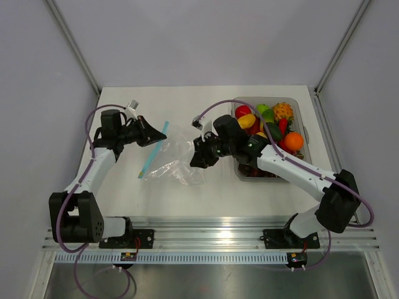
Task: Place the food in the zip-top bag and seal the zipper
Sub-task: Pick up the zipper food storage bag at the center of the board.
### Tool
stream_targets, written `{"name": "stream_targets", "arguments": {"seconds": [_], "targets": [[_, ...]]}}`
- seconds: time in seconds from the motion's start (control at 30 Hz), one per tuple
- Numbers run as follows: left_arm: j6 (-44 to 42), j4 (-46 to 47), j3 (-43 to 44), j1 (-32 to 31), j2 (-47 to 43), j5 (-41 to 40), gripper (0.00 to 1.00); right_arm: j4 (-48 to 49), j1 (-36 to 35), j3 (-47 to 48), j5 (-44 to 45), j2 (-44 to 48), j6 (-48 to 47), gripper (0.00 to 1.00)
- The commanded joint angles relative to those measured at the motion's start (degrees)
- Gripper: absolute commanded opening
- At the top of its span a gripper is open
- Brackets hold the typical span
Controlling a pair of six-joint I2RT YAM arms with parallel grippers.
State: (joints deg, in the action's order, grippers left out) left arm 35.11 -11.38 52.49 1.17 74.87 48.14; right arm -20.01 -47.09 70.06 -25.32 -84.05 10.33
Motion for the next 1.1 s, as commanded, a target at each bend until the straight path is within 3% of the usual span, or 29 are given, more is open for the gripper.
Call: {"name": "stream_targets", "arguments": {"seconds": [0.0, 0.03, 0.13, 0.27, 0.47, 0.7, 1.07], "targets": [[3.55, 5.31, -0.46, -3.19, -1.04, -0.76, 0.00, -2.21, -0.55, 4.37, 5.00, -1.90, 0.66, 0.41], [4.69, 5.23, -0.28, -3.63, -1.30, -1.29, 0.00, -5.53, -0.46, 6.64, 8.50, -3.04, 1.36, 0.56], [4.18, 1.13, 2.08, -3.54, -3.76, -5.50, 0.00, -9.60, -0.46, 9.47, 14.65, -3.58, 2.76, 0.76], [-4.06, -9.41, 9.72, -3.54, -6.93, -15.33, 0.00, -11.28, -0.46, 10.36, 20.13, -1.12, 5.40, 0.83], [-6.82, -16.66, 16.68, -4.77, -9.65, -28.08, 0.00, -9.44, -0.46, 11.50, 20.93, 1.35, 11.55, 0.83], [1.35, -17.89, 11.94, -12.32, -11.59, -45.57, 0.00, -7.42, -0.46, 12.20, 20.93, 0.29, 16.12, 0.84], [7.95, -14.20, 8.77, -21.99, -8.78, -47.79, 0.00, 0.50, -1.42, 12.29, 22.33, -2.08, 29.74, 0.83]]}}
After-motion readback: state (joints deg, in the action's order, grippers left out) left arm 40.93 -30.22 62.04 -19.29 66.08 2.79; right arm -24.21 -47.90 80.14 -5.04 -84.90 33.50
